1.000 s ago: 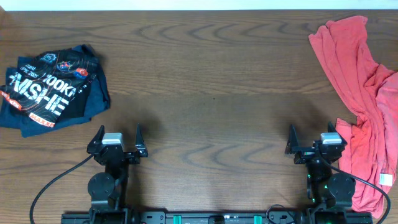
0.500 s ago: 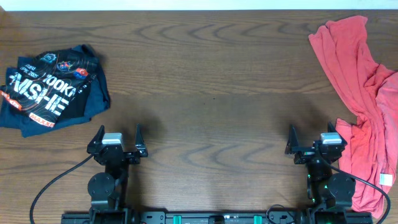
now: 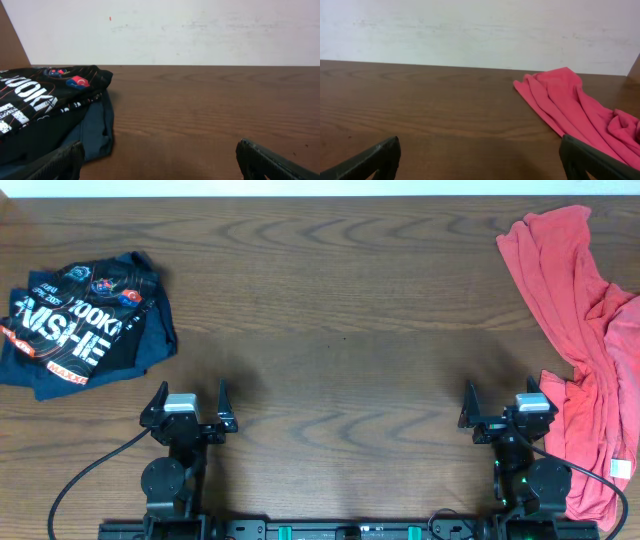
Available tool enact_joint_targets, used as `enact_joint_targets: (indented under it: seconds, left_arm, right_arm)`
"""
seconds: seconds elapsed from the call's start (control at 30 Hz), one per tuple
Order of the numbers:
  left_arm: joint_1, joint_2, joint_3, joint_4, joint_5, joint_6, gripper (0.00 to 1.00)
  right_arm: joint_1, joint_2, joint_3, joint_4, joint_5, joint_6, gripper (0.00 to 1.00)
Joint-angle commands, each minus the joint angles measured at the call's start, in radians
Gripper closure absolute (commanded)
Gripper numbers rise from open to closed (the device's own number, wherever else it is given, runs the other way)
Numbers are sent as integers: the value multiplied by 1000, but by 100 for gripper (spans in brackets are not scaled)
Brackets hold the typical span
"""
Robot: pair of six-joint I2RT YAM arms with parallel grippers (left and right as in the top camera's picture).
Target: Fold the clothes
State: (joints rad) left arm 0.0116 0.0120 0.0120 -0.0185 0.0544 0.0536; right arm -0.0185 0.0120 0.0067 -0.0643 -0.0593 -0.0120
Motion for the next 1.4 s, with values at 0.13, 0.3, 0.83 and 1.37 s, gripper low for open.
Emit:
enact_joint_targets:
  seconds: [0.13, 0.3, 0.83, 1.37]
  left_arm:
    - [5, -1, -6, -48, 13, -82, 2]
    - [5, 54, 64, -127, 13, -132, 2]
    - [5, 753, 595, -474, 25, -138, 2]
    - [5, 954, 695, -546, 147, -142, 2]
  right_arm:
    - [-8, -5, 4, -14, 0, 67, 1]
    - [-8, 30, 93, -148, 85, 67, 1]
    - [-8, 783, 624, -472, 156, 67, 1]
    - [-85, 1318, 754, -557, 529, 343, 4]
